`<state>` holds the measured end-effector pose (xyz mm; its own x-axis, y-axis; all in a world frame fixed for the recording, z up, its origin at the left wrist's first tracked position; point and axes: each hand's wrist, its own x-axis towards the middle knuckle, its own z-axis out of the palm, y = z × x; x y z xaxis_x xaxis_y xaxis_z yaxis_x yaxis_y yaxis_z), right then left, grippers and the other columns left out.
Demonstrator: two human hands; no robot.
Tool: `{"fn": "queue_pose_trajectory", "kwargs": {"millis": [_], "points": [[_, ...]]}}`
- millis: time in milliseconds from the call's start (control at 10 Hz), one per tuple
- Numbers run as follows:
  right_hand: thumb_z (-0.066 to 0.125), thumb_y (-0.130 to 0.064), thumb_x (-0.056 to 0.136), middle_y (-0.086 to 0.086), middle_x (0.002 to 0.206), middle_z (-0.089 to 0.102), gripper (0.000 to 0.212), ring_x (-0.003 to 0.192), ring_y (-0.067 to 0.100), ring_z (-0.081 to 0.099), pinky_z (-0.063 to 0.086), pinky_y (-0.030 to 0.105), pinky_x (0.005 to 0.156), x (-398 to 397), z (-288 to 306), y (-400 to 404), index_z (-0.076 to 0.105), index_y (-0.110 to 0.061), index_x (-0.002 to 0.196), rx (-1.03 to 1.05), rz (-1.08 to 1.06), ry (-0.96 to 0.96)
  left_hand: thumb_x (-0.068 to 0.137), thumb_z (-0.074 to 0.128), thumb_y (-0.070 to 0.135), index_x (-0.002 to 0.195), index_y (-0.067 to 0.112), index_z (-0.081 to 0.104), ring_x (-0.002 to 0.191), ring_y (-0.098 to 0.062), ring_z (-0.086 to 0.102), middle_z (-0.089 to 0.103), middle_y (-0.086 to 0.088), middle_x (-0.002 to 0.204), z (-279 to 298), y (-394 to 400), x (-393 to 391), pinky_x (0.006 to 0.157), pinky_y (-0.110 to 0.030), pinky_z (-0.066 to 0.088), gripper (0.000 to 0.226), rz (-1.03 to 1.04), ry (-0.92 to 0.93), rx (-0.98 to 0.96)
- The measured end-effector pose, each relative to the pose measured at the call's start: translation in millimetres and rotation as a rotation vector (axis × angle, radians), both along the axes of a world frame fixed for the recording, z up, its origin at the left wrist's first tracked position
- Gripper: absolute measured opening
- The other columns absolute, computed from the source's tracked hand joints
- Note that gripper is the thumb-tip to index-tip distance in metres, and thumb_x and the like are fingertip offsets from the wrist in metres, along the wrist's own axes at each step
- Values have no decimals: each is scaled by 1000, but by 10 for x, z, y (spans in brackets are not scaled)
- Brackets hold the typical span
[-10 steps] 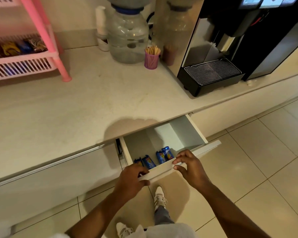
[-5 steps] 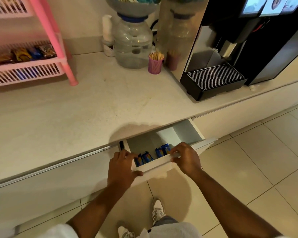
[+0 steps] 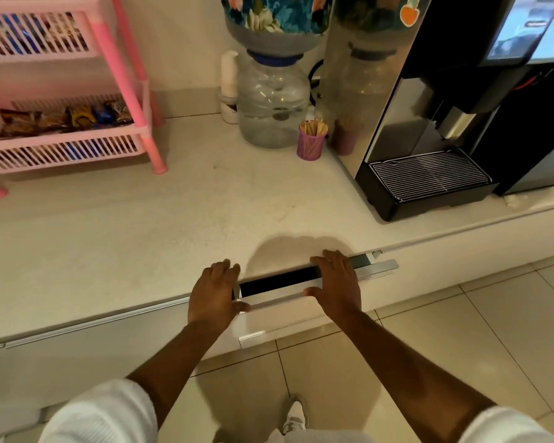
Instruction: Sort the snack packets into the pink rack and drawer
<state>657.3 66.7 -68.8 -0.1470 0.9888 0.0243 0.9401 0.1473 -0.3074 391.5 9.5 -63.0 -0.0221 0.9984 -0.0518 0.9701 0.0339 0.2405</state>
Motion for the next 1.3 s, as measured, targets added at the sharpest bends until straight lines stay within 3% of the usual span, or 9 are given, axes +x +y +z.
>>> {"fn": "queue_pose_trajectory", "kwargs": {"millis": [100,300,500,800,900,1000,1100,1200,1300], "points": [[83,-47,71,-3,131,50,60,126,19,44,51,31,98,35,-59,128,59,-30,124,70,18,30,68,78,57,125,23,58,107,-26,58,58,-1,128,16,60,8,83,-37,50,69,-2,146,76],[83,-41,73,-1,107,53,43,99,18,48,55,25,72,75,-118,275,60,-25,106,218,14,-31,79,73,37,113,23,59,95,-24,55,57,1,114,32,131,146,74,-38,42,40,48,257,145],[78,-39,78,2,99,52,38,87,18,44,42,27,73,119,-176,424,57,-20,103,269,78,-184,74,72,18,112,19,56,92,-26,53,56,-3,111,-23,167,188,73,-41,39,41,73,299,135],[70,-42,85,4,99,51,34,87,20,44,44,32,76,161,-160,476,55,-19,104,259,142,-223,70,77,7,112,22,52,91,-25,52,55,-1,110,-56,155,218,72,-39,41,51,115,268,151],[70,-39,81,1,101,50,32,89,19,44,45,31,77,134,-91,450,54,-21,103,227,133,-195,72,76,11,114,23,54,92,-24,52,54,0,111,-31,154,198,72,-38,40,48,115,232,149],[66,-32,72,-5,101,50,31,92,16,45,46,30,80,74,18,406,57,-25,101,163,140,-121,81,72,36,116,25,54,94,-22,52,53,2,112,-30,125,112,73,-37,42,41,79,181,159],[60,-26,75,-8,104,55,32,97,13,49,49,28,83,-89,70,313,62,-25,106,171,279,-46,91,54,52,120,29,56,96,-19,55,55,5,113,-43,81,-49,73,-33,44,37,38,113,193],[53,-24,88,-7,106,56,21,98,13,49,49,30,82,-377,65,222,62,-22,107,209,381,21,97,36,52,120,24,59,96,-21,57,56,3,117,18,43,-255,70,-32,45,43,-46,38,197],[51,-29,93,-4,114,56,24,107,16,50,49,31,87,-761,45,169,61,-20,113,194,329,111,98,42,47,125,19,56,105,-24,56,55,-1,124,56,13,-552,79,-34,49,41,-48,-6,144]]}}
